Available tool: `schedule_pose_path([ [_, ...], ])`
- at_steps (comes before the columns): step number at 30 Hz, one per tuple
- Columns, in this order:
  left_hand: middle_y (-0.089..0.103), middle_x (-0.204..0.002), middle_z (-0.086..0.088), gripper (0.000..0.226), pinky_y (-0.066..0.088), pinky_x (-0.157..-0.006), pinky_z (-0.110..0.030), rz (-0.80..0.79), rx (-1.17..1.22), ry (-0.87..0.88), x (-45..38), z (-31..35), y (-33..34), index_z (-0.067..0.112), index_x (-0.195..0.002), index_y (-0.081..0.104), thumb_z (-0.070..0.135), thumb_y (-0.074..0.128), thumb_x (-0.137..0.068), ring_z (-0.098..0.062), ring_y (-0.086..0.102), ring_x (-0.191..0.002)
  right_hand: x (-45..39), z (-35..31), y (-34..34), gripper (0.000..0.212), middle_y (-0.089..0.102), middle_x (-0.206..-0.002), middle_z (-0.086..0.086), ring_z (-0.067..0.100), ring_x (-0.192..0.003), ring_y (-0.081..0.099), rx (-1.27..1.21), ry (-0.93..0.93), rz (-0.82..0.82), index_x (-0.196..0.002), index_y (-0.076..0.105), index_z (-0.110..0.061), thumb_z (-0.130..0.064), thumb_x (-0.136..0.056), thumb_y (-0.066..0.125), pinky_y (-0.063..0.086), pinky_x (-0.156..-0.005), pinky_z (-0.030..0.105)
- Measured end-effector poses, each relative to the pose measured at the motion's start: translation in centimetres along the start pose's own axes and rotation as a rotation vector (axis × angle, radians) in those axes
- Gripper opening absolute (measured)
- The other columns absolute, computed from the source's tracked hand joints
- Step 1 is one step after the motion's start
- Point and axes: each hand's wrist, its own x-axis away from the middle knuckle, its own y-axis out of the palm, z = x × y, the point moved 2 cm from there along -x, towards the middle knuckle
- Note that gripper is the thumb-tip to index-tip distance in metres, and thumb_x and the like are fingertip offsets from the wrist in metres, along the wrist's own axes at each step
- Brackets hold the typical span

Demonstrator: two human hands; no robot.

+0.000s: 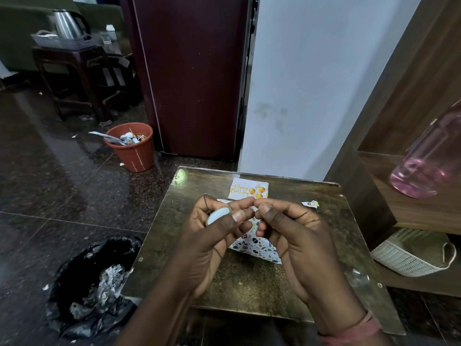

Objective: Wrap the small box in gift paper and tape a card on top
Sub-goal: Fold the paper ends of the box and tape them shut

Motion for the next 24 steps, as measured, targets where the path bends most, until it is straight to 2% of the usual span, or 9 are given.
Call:
schedule_pose_path([
  [2, 0.069, -0.123, -0.030, 0.039, 0.060, -0.085, -0.034, -0.022, -0.027, -0.012, 0.1, -0.2, 0.3, 0.013, -0.094, 0.044, 0.011, 0.078, -0.076, -0.036, 0.072, -0.111, 0.1, -0.2, 0.0, 0.015, 0.078, -0.090, 0.014, 0.017, -0.068, 0.052, 0.075, -0.041, 0.010, -0.087, 0.083, -0.011, -0.014, -0.080, 0.069, 0.049, -0.066, 0.029],
  [4, 0.070, -0.122, -0.030, 0.040, 0.060, -0.084, -0.034, -0.010, -0.035, -0.011, 0.2, -0.2, 0.4, 0.013, -0.096, 0.043, 0.008, 0.078, -0.076, -0.036, 0.071, -0.112, 0.1, -0.1, 0.0, 0.015, 0.078, -0.093, 0.016, 0.017, -0.068, 0.054, 0.132, -0.080, 0.046, -0.089, 0.083, -0.011, -0.008, -0.086, 0.069, 0.049, -0.068, 0.032],
  [7, 0.072, -0.118, -0.028, 0.033, 0.059, -0.082, -0.032, 0.056, -0.007, -0.012, 0.1, -0.2, 0.5, 0.014, -0.094, 0.045, 0.001, 0.072, -0.079, -0.030, 0.073, -0.102, 0.1, 0.1, 0.0, 0.016, 0.079, -0.087, 0.010, 0.012, -0.065, 0.061, 0.234, -0.126, 0.120, -0.089, 0.083, -0.013, -0.003, -0.090, 0.070, 0.052, -0.067, 0.032],
  [11, 0.073, -0.114, -0.029, 0.031, 0.060, -0.082, -0.030, 0.090, 0.014, -0.008, 0.1, -0.4, 0.6, 0.016, -0.095, 0.045, 0.006, 0.071, -0.082, -0.027, 0.072, -0.095, 0.3, 0.1, 0.2, 0.015, 0.078, -0.079, 0.007, 0.013, -0.061, 0.060, 0.312, -0.176, 0.145, -0.089, 0.083, -0.018, -0.006, -0.089, 0.074, 0.054, -0.065, 0.031],
  [14, 0.073, -0.112, -0.028, 0.028, 0.058, -0.084, -0.034, 0.081, 0.011, 0.001, -0.1, -0.8, 0.5, 0.017, -0.099, 0.045, 0.007, 0.067, -0.086, -0.028, 0.070, -0.095, 0.3, 0.1, 0.2, 0.016, 0.078, -0.079, 0.005, 0.012, -0.060, 0.061, 0.328, -0.172, 0.139, -0.088, 0.084, -0.021, -0.008, -0.089, 0.075, 0.055, -0.065, 0.028],
  [17, 0.072, -0.115, -0.027, 0.018, 0.058, -0.090, -0.038, 0.076, -0.021, 0.016, -0.2, -1.0, 0.2, 0.010, -0.103, 0.054, 0.008, 0.065, -0.089, -0.031, 0.071, -0.102, 0.2, 0.2, 0.4, 0.015, 0.077, -0.078, 0.007, 0.013, -0.060, 0.061, 0.321, -0.169, 0.139, -0.089, 0.083, -0.020, -0.008, -0.088, 0.075, 0.054, -0.065, 0.029],
  [20, 0.073, -0.118, -0.025, 0.031, 0.058, -0.095, -0.039, 0.097, -0.093, -0.006, -0.1, -1.1, 0.1, -0.001, -0.114, 0.066, 0.011, 0.071, -0.086, -0.035, 0.072, -0.110, 0.2, 0.3, 0.3, 0.015, 0.078, -0.080, 0.009, 0.013, -0.060, 0.060, 0.317, -0.172, 0.165, -0.090, 0.083, -0.019, -0.007, -0.089, 0.075, 0.054, -0.065, 0.031],
  [24, 0.075, -0.115, -0.021, 0.033, 0.051, -0.106, -0.056, 0.085, -0.240, -0.045, 0.1, -1.2, 0.1, 0.010, -0.110, 0.077, 0.021, 0.084, -0.080, -0.043, 0.070, -0.113, 0.2, 0.2, -0.1, 0.015, 0.077, -0.077, 0.004, 0.011, -0.062, 0.062, 0.305, -0.170, 0.223, -0.088, 0.083, -0.020, -0.007, -0.088, 0.076, 0.054, -0.067, 0.030],
])
